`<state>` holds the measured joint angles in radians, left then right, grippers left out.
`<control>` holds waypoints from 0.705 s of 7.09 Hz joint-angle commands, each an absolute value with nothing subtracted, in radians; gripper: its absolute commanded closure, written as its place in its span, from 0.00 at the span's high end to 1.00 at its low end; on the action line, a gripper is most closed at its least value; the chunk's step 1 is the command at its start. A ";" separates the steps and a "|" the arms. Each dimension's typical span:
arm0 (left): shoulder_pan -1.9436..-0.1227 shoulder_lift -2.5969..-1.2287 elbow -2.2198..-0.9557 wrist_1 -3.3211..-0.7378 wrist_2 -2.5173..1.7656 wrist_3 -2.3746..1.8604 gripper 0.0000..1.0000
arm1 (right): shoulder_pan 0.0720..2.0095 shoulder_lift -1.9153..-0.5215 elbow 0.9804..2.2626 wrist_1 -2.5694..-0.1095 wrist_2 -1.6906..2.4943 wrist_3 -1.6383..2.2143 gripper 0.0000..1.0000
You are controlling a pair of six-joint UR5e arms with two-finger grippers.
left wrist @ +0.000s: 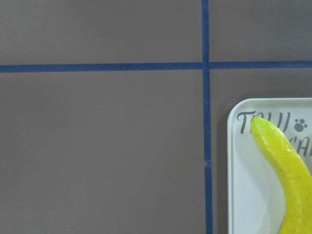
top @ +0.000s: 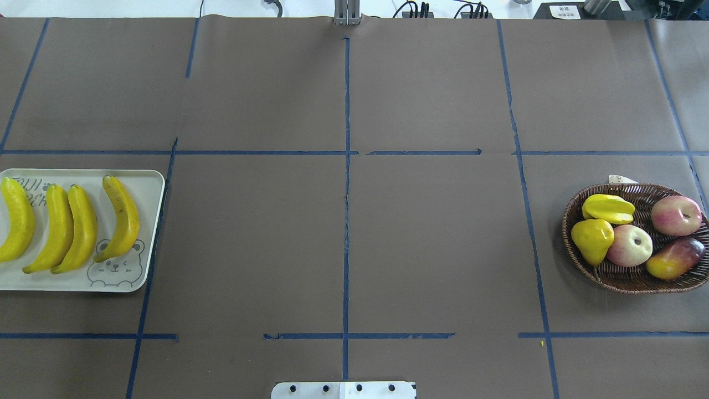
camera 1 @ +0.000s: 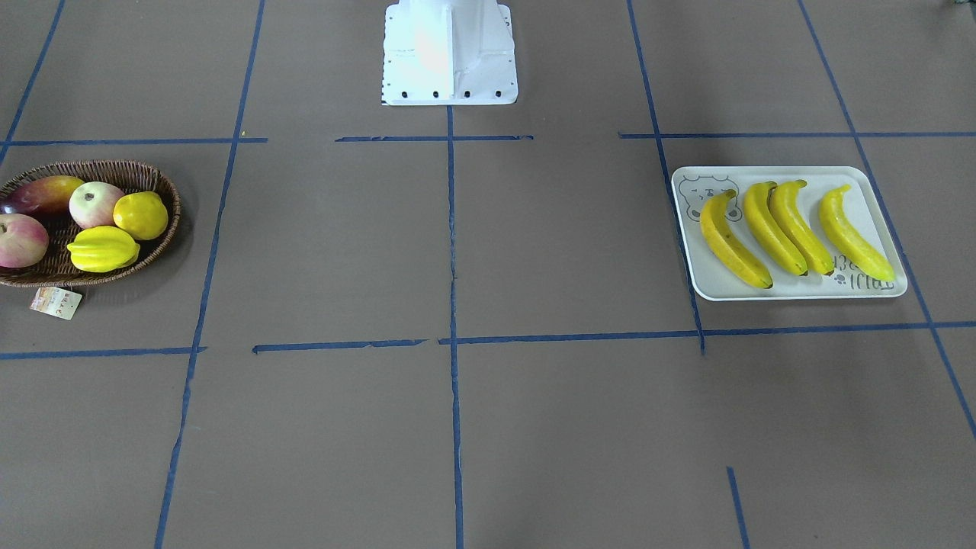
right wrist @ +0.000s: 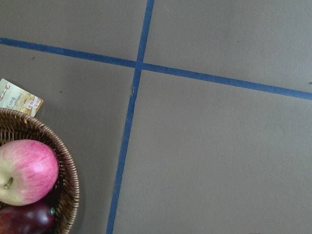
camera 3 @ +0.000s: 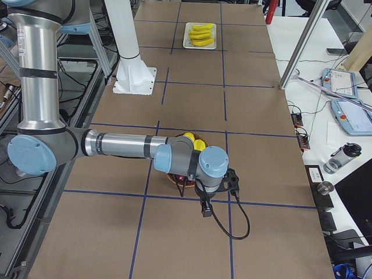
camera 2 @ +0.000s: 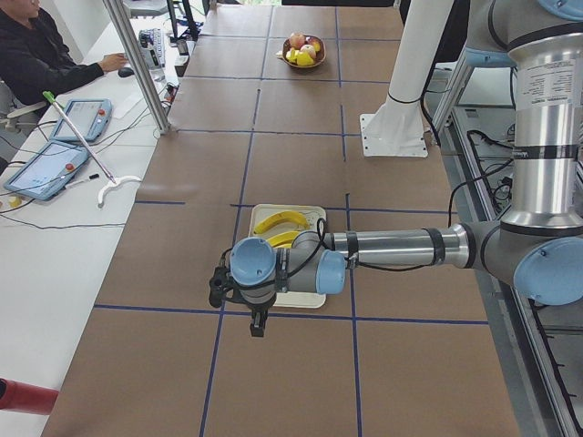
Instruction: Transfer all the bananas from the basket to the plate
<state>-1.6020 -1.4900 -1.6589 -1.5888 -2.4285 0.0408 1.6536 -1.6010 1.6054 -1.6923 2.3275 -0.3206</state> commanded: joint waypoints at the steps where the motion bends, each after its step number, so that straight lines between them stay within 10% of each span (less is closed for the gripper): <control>1: -1.612 -1.480 -1.761 -1.460 -2.393 0.096 1.00 | 1.654 -1.600 1.598 -1.694 2.332 -0.319 1.00; 5: -1.628 -1.467 -1.678 -1.474 -2.393 0.187 1.00 | 1.654 -1.606 1.591 -1.697 2.353 -0.316 1.00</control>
<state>-1.6261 -1.4695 -1.6880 -1.4731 -2.3933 0.1728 1.6536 -1.6036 1.5934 -1.6954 2.3514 -0.3162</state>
